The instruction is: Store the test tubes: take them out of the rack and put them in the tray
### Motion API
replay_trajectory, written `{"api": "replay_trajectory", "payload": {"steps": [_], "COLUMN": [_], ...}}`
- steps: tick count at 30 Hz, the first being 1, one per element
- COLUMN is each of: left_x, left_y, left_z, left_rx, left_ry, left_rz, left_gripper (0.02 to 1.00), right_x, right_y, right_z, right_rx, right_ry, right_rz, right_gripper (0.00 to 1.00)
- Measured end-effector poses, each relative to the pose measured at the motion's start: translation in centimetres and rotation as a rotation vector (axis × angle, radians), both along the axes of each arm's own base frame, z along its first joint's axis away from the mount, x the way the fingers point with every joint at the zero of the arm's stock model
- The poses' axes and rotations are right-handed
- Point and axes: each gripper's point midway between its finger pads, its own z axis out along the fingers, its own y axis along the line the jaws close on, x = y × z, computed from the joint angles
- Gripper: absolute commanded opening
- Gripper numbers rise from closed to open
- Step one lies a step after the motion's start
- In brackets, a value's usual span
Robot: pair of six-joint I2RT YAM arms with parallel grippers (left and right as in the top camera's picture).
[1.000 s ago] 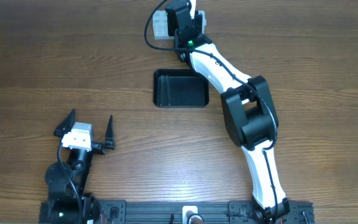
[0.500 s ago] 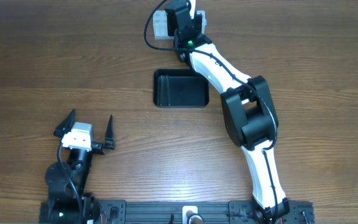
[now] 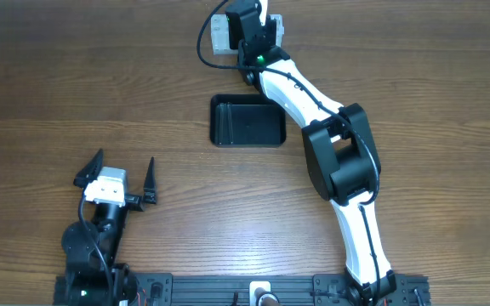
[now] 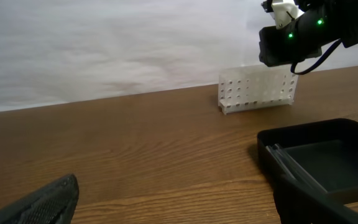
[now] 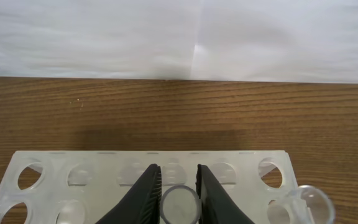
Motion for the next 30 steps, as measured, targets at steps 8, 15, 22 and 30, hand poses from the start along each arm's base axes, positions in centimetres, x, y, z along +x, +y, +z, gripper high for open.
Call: {"api": "replay_trajectory", "payload": {"steps": [8, 15, 22, 30], "left_x": [0.0, 0.0, 0.0, 0.0], "left_y": [0.0, 0.0, 0.0, 0.0], "left_z": [0.0, 0.0, 0.0, 0.0], "left_rx": [0.000, 0.000, 0.000, 0.000], "left_ry": [0.000, 0.000, 0.000, 0.000], "left_rz": [0.000, 0.000, 0.000, 0.000], "left_gripper": [1.000, 1.000, 1.000, 1.000], "right_x": [-0.1, -0.3, -0.7, -3.5], "right_y": [0.6, 1.2, 1.0, -0.5], "right_z": [0.2, 0.7, 1.4, 14.8], "right_rx": [0.004, -0.018, -0.047, 0.006], "right_ry": [-0.009, -0.003, 0.012, -0.131], "right_rz": [0.008, 0.028, 0.033, 0.030], "right_gripper": [0.169, 0.141, 0.148, 0.139]}}
